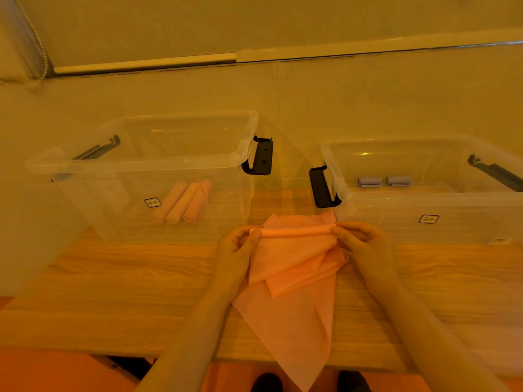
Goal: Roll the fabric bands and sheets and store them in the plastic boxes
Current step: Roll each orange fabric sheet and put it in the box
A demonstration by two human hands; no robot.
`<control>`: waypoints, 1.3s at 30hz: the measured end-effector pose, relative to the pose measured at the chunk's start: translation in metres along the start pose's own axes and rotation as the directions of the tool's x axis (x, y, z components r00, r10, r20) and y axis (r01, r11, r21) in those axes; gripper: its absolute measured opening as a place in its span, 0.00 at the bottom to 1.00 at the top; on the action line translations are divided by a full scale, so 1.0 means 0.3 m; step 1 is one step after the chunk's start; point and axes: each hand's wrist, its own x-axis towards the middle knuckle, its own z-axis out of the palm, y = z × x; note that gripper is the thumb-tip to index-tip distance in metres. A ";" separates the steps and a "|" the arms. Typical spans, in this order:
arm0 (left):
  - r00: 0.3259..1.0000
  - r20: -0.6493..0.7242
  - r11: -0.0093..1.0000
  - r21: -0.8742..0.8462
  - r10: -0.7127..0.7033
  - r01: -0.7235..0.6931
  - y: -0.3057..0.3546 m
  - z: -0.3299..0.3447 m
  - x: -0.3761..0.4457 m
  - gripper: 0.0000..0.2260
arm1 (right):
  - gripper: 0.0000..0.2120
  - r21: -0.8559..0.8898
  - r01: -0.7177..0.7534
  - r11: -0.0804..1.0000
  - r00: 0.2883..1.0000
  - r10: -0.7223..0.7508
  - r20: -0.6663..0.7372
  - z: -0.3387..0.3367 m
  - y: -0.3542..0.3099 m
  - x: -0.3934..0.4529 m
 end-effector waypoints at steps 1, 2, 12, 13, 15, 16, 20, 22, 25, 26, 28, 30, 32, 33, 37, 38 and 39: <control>1.000 -0.006 1.000 0.008 0.005 -0.005 0.000 0.000 0.000 0.04 | 0.09 0.014 -0.015 1.000 1.000 0.015 0.019 0.001 -0.001 0.000; 1.000 -0.009 1.000 0.014 0.008 -0.008 0.000 -0.002 -0.001 0.05 | 0.11 0.017 -0.027 0.999 0.999 0.026 0.042 0.003 -0.004 -0.001; 1.000 -0.001 1.000 -0.007 0.016 -0.016 0.007 -0.007 0.001 0.06 | 0.07 -0.172 0.031 0.985 0.994 -0.012 0.109 0.014 -0.012 -0.017; 1.000 -0.004 1.000 -0.010 0.012 -0.012 0.006 -0.007 0.002 0.06 | 0.08 -0.136 0.019 0.991 0.994 -0.004 0.106 0.012 -0.013 -0.018; 1.000 -0.021 1.000 -0.020 0.011 -0.012 0.005 -0.004 0.001 0.04 | 0.09 -0.107 0.015 0.994 0.995 -0.005 0.100 0.011 -0.017 -0.020; 0.999 -0.025 1.000 -0.020 0.021 -0.022 0.008 -0.002 -0.001 0.03 | 0.09 -0.110 0.014 0.994 0.996 -0.004 0.093 0.010 -0.019 -0.019; 0.999 0.004 0.999 -0.031 0.038 -0.037 0.016 -0.003 -0.006 0.04 | 0.12 -0.048 -0.020 0.999 0.995 0.025 0.096 0.004 -0.028 -0.017; 1.000 0.006 0.999 -0.043 0.009 -0.009 0.014 -0.006 -0.003 0.06 | 0.16 -0.023 -0.058 0.998 0.990 0.061 0.130 -0.001 -0.028 -0.014; 1.000 -0.001 0.999 -0.053 -0.011 0.011 0.016 -0.007 -0.006 0.04 | 0.13 -0.028 -0.071 0.997 0.987 0.074 0.141 0.000 -0.030 -0.014; 1.000 -0.006 0.998 -0.060 -0.019 0.019 0.018 -0.007 -0.007 0.04 | 0.10 -0.054 -0.053 0.997 0.988 0.060 0.143 0.003 -0.031 -0.017; 0.999 -0.020 0.997 -0.066 -0.029 0.028 0.025 -0.007 -0.009 0.05 | 0.06 -0.153 0.020 0.988 0.984 0.007 0.177 0.011 -0.029 -0.028; 0.999 -0.045 0.998 -0.052 -0.031 0.028 0.027 -0.008 -0.008 0.05 | 0.04 -0.270 0.103 0.957 0.975 -0.044 0.217 0.016 -0.025 -0.036; 0.998 -0.057 0.999 -0.040 -0.029 0.027 0.026 -0.010 -0.007 0.06 | 0.03 -0.276 0.126 0.953 0.975 -0.068 0.212 0.014 -0.026 -0.035; 0.998 -0.052 0.999 -0.042 -0.028 0.026 0.025 -0.011 -0.007 0.05 | 0.04 -0.237 0.112 0.965 0.977 -0.063 0.205 0.012 -0.030 -0.033; 0.999 -0.027 0.996 -0.085 -0.043 0.040 0.027 -0.008 -0.012 0.04 | 0.11 -0.090 0.039 0.995 0.971 -0.016 0.239 0.004 -0.036 -0.029; 0.999 -0.024 0.995 -0.092 -0.042 0.040 0.027 -0.008 -0.013 0.04 | 0.13 -0.087 0.038 0.995 0.971 -0.016 0.239 0.003 -0.034 -0.028; 0.999 -0.021 0.995 -0.097 -0.039 0.037 0.026 -0.008 -0.013 0.04 | 0.13 -0.086 0.038 0.996 0.971 -0.017 0.238 0.001 -0.032 -0.026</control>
